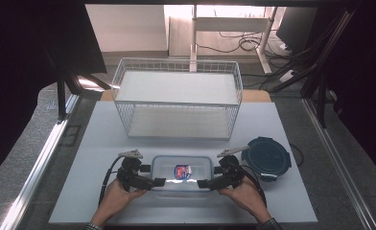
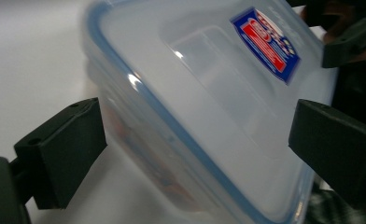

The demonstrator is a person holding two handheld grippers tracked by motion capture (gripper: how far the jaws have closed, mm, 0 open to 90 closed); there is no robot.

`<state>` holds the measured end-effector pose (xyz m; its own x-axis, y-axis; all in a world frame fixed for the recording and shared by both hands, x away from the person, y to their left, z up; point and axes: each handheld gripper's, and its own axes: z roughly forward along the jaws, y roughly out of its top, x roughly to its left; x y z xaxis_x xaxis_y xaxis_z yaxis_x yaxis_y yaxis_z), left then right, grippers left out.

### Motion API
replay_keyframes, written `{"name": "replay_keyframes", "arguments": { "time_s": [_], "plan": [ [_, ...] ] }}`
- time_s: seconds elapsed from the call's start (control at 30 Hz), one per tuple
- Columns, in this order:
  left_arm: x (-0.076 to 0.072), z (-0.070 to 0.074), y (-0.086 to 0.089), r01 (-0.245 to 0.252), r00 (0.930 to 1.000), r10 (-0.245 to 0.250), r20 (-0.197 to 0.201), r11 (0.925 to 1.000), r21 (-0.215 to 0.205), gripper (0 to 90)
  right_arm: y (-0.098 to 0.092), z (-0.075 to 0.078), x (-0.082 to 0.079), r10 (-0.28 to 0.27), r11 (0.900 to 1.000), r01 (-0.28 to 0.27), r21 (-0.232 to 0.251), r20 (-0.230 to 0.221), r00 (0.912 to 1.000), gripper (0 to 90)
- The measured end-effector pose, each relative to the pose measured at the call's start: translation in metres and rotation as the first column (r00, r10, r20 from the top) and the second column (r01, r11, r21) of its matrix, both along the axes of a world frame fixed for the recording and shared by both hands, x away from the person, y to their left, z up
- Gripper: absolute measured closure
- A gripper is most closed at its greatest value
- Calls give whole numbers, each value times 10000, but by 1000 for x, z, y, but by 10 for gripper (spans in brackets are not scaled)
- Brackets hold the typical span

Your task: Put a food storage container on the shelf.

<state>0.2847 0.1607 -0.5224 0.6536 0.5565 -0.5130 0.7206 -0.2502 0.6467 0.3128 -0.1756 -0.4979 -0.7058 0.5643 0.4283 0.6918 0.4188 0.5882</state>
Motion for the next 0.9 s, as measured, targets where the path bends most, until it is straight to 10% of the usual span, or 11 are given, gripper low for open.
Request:
{"name": "replay_keyframes", "arguments": {
  "time_s": [0.2, 0.6, 0.9],
  "plan": [
    [-4, 1, 3, -49, 9973, 43, -732, 10000, -77, 76, -3, -5, 1, -91, 9996, 126, 266, -1276, 9918, 52],
    [-30, 8, 29, -465, 9950, 351, -937, 9913, -1229, 470, -29, 10, -18, -673, 9890, 842, 1214, -1369, 9883, 454],
    [-37, 11, 27, -742, 9954, 661, -691, 9896, -1230, 514, -33, 12, -35, -1001, 9833, 1149, 1412, -1078, 9891, 497]
  ]
}}
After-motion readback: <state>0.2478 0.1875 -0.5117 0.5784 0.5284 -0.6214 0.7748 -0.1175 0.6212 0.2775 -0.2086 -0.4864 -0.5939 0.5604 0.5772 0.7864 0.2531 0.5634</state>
